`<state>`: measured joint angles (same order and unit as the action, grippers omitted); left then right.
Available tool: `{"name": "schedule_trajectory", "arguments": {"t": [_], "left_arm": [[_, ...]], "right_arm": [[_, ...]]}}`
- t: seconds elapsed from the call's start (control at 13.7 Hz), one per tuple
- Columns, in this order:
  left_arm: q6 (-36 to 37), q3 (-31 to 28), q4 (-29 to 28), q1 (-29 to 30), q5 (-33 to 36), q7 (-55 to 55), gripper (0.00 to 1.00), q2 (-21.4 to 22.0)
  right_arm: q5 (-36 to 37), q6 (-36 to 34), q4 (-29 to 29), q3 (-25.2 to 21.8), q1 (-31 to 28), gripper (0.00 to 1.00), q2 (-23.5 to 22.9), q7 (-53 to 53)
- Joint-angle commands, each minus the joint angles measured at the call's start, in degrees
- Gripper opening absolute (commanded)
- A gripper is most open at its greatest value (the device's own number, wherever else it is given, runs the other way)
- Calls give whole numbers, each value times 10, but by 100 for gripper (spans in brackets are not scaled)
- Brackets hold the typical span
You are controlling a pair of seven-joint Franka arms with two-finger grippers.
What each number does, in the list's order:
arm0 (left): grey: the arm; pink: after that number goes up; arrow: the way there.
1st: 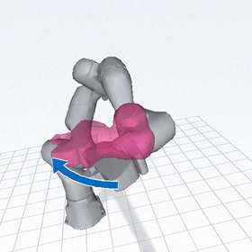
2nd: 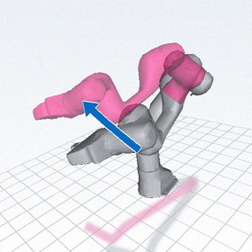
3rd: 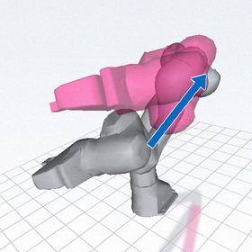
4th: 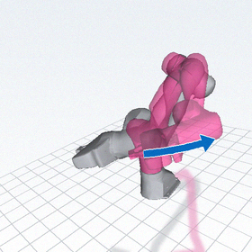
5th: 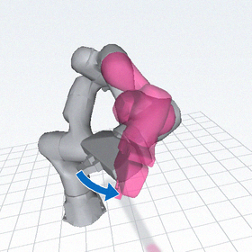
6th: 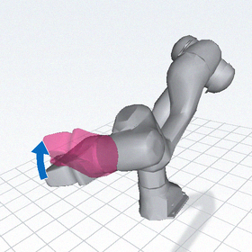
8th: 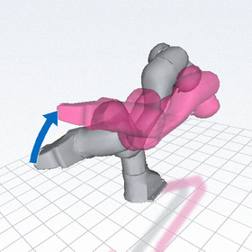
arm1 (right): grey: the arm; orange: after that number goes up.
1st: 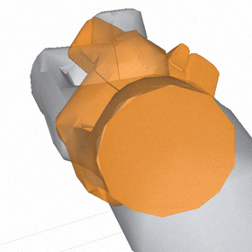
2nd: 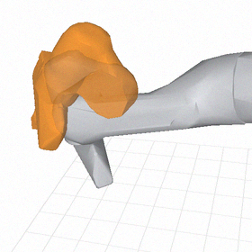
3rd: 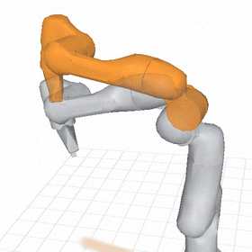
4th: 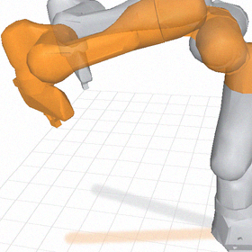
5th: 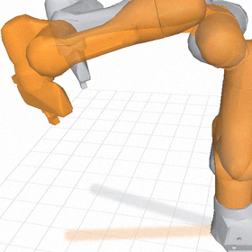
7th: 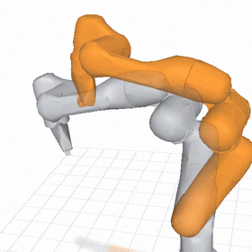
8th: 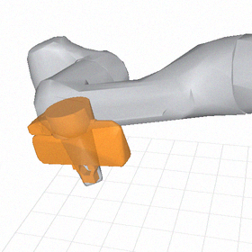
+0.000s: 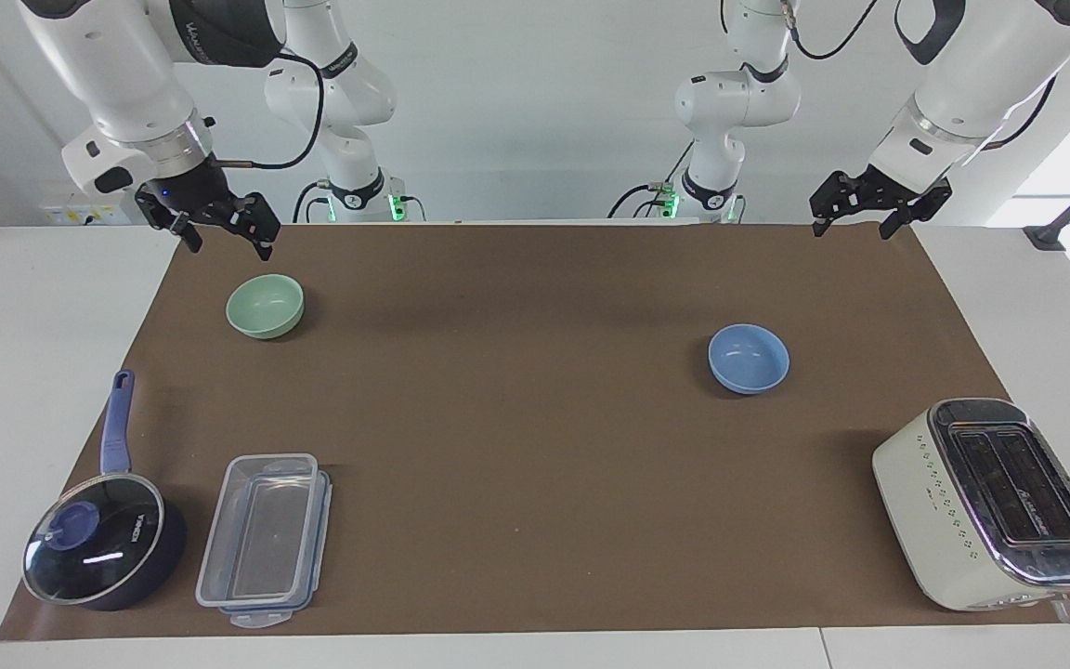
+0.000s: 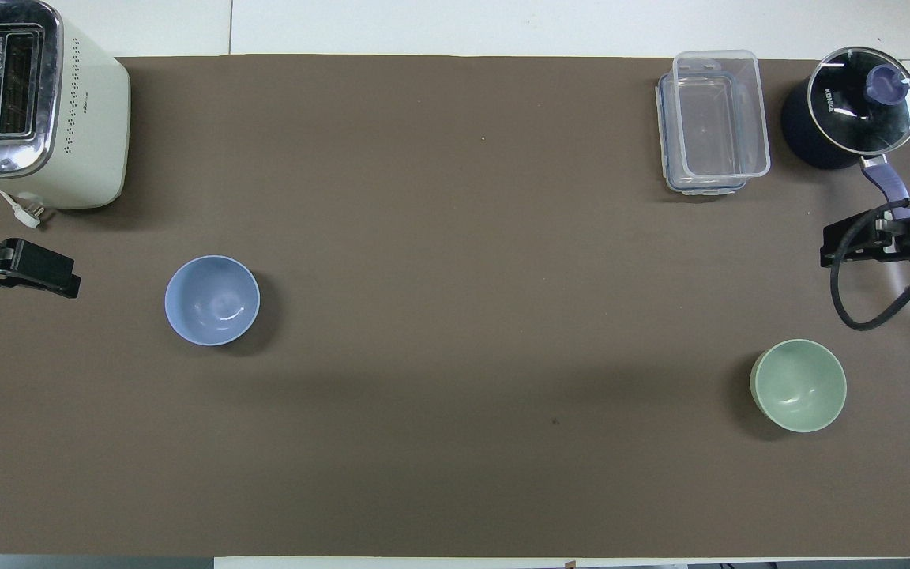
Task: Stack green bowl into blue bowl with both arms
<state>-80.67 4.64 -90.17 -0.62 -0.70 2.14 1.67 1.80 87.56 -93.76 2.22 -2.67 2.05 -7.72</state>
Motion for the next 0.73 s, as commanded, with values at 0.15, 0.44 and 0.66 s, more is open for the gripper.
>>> {"name": "schedule_trajectory", "arguments": {"t": [0.15, 0.44, 0.66], "left_arm": [[6, -3, 11, -10, 10, -4, 100, -3], [4, -3, 10, -11, 10, -4, 100, -2], [3, -3, 10, -11, 10, -5, 100, 0]], "right_arm": [[3, -6, -12, 2, -4, 100, 9, 14], [2, -6, -13, 2, -4, 100, 9, 12], [2, -5, -21, 2, -5, 100, 14, 12]]}}
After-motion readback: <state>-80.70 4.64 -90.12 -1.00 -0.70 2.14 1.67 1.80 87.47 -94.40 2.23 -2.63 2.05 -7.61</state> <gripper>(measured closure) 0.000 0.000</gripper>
